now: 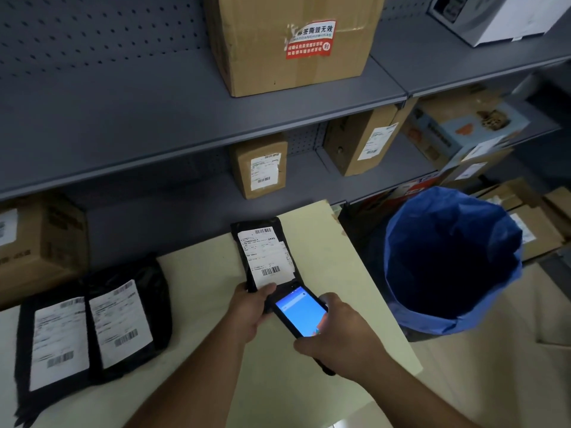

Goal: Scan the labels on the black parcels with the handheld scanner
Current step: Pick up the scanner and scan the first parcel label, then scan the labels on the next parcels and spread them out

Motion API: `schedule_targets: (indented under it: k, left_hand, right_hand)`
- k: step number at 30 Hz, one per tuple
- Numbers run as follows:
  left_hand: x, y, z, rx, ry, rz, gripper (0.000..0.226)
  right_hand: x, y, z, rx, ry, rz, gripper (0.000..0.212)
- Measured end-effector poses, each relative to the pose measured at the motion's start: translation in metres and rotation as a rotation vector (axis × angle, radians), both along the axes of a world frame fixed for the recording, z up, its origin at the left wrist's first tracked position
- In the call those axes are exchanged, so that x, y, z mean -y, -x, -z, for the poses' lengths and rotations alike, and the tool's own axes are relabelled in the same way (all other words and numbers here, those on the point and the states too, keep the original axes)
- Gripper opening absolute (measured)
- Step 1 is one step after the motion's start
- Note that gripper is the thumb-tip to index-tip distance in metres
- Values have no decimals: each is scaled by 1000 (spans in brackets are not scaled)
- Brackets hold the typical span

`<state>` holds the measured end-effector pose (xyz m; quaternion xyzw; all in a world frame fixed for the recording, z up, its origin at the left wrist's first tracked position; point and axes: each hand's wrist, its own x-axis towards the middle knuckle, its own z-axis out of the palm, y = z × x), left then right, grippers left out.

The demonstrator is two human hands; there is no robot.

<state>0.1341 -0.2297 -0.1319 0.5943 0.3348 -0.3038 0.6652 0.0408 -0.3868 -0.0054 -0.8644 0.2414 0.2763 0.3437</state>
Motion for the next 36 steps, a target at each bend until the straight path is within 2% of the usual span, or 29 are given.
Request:
schedule_targets:
  k: [11,17,23,27,31,36]
  left_hand:
    - [34,-12,14,-38,32,98,34]
    - [36,-13,24,32,39,128,35]
    - [25,-8,9,38,89,158,39]
    - [4,1,-8,42,129,130,31]
    - [-30,4,-10,72,8,112,65]
    - [-89,14,-23,201,-234,115,59]
  right_hand:
    - [20,4,8,16,-4,48,67]
    - [19,12,13,4,-1,47,63]
    - [6,13,11,1,1,22,63]
    - [-12,12,6,10,-10,-5,57]
    - [-34,10,-1,25,-55,-1,48]
    - [-75,3,-7,40,-60,-37,45]
